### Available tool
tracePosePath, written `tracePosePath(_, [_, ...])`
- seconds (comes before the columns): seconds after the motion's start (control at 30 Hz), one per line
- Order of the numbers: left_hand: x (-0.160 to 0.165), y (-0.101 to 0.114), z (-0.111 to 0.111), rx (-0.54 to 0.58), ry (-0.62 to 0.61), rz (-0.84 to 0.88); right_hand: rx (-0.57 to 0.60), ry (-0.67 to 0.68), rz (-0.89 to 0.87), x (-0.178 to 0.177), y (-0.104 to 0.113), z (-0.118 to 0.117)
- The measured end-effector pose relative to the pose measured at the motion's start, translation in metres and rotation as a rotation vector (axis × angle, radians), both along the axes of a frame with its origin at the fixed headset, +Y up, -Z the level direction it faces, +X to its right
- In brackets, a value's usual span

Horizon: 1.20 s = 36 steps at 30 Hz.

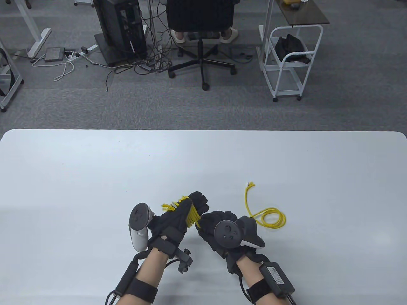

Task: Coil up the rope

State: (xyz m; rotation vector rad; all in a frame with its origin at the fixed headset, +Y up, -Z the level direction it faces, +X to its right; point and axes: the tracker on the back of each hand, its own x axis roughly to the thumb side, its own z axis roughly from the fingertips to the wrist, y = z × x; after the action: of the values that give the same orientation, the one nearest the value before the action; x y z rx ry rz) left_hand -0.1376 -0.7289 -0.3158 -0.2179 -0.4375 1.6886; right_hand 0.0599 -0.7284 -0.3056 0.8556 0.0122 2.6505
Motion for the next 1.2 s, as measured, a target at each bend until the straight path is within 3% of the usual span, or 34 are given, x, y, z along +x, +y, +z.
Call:
tracePosePath(0.33, [0.017,-0.001,0.000,-0.005,-0.218,-0.026,-0.012,-0.119,-0.020,0.021,0.002,-0.009])
tracePosePath(0.7, [0.024,-0.005,-0.002,-0.024,-0.389,-0.329,0.050,-0.224,-0.108,0.044,0.016,-0.013])
tracePosePath(1.0, [0.025,-0.006,-0.001,-0.057,-0.315,-0.532,0.069,-0.206,-0.247,0.041,0.023,-0.008])
tracePosePath(1.2, [0.011,-0.003,-0.001,-0.063,-0.112,-0.504,0.116,-0.151,-0.281,0.024,0.028,0.002])
